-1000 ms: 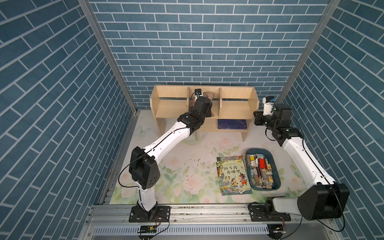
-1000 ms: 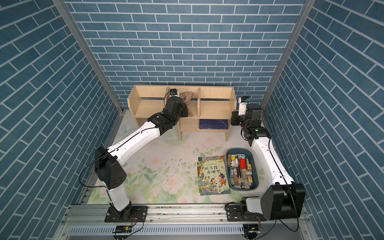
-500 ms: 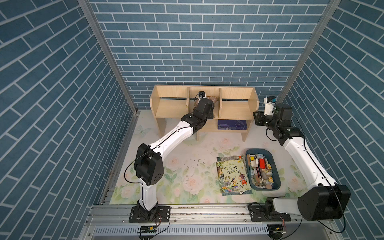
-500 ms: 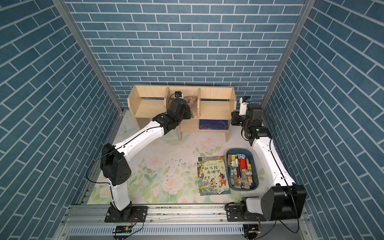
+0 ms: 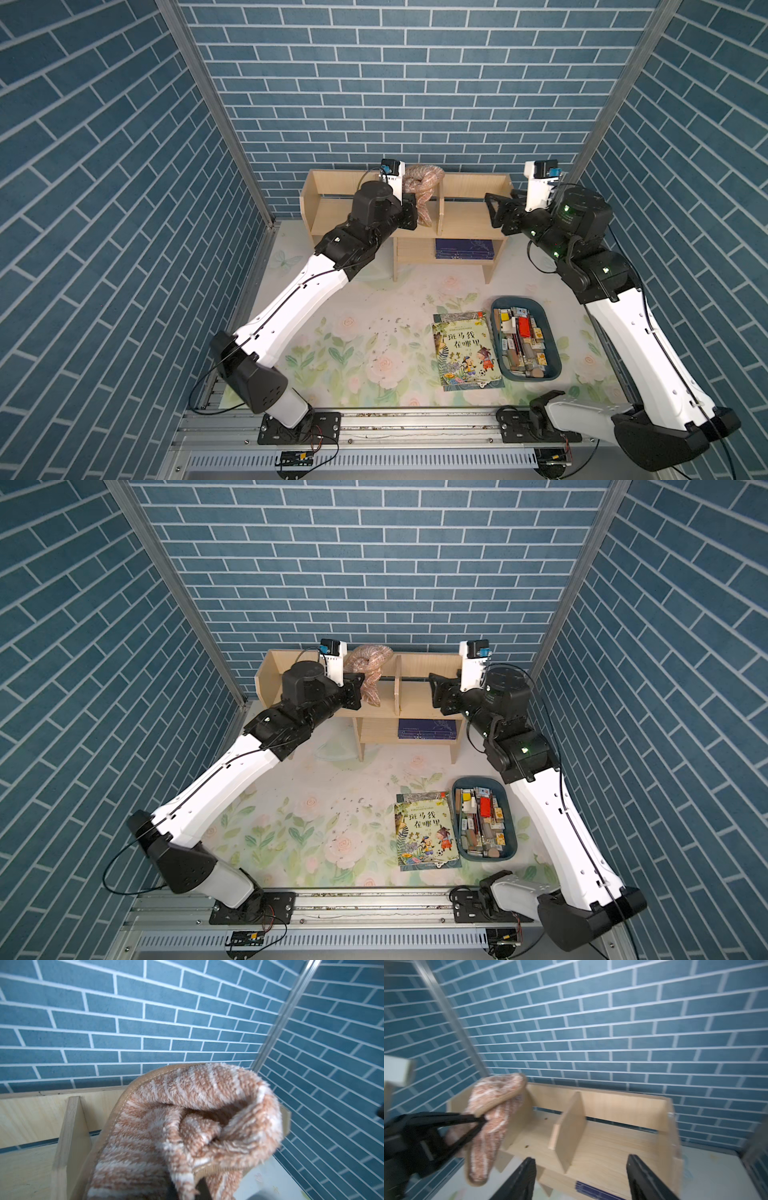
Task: Wipe the bookshelf clean with a cloth
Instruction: Wipe the dust from the shelf, then adjust the cleaning item.
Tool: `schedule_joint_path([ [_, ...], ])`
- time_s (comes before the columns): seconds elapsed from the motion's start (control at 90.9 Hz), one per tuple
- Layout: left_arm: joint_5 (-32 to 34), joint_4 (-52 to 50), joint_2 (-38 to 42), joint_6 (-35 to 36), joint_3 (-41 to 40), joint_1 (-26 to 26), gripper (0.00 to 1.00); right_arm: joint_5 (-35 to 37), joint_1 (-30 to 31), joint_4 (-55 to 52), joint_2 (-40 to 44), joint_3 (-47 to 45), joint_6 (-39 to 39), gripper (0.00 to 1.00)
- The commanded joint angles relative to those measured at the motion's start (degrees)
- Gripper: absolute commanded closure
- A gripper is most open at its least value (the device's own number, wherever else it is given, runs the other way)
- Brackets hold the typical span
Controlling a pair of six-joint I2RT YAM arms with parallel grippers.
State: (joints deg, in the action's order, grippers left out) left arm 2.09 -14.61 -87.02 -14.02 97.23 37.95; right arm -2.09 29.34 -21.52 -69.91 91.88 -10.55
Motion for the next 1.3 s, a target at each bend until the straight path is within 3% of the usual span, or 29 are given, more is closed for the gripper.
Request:
schedule_joint_path([
  [0.0,-10.8,0.4,2.9,5.0,-4.9,0.0,1.00,-5.8,5.2,2.1,-0.2,2.1,0.9,0.28],
  [0.11,-17.6,2.2,5.4,7.1,-8.2,0.0,1.00,-10.8,8.3,7.2,-0.7,2.2,-2.0,0.29],
  [0.275,-18.9,5.7,8.2,7.4,-11.3,-0.1,1.00,-13.9,8.9,13.2,-1.2,-1.1,-7.6,0.26],
  [0.506,-27.0,14.3,13.5,7.6,-16.8,-0.1,1.00,-13.9,8.9,19.4,0.3,-9.3,-12.3,0.22],
  [0.77,-34.8,26.1,19.7,5.8,-25.3,-0.3,1.00,-18.5,8.8,24.5,0.1,-12.9,-17.5,0.20],
  [0.88,-36.6,33.5,21.1,2.8,-28.2,-0.4,1.00,-25.6,8.8,31.1,0.3,-15.4,-21.6,0.13],
  [1.001,-38.3,36.9,20.4,1.2,-27.9,-0.4,1.00,-32.4,8.8,38.7,0.2,-17.6,-27.0,0.16],
  [1.287,-35.8,46.8,22.6,0.4,-31.8,-0.5,1.00,-36.4,8.8,43.0,1.5,-19.8,-31.5,0.19],
])
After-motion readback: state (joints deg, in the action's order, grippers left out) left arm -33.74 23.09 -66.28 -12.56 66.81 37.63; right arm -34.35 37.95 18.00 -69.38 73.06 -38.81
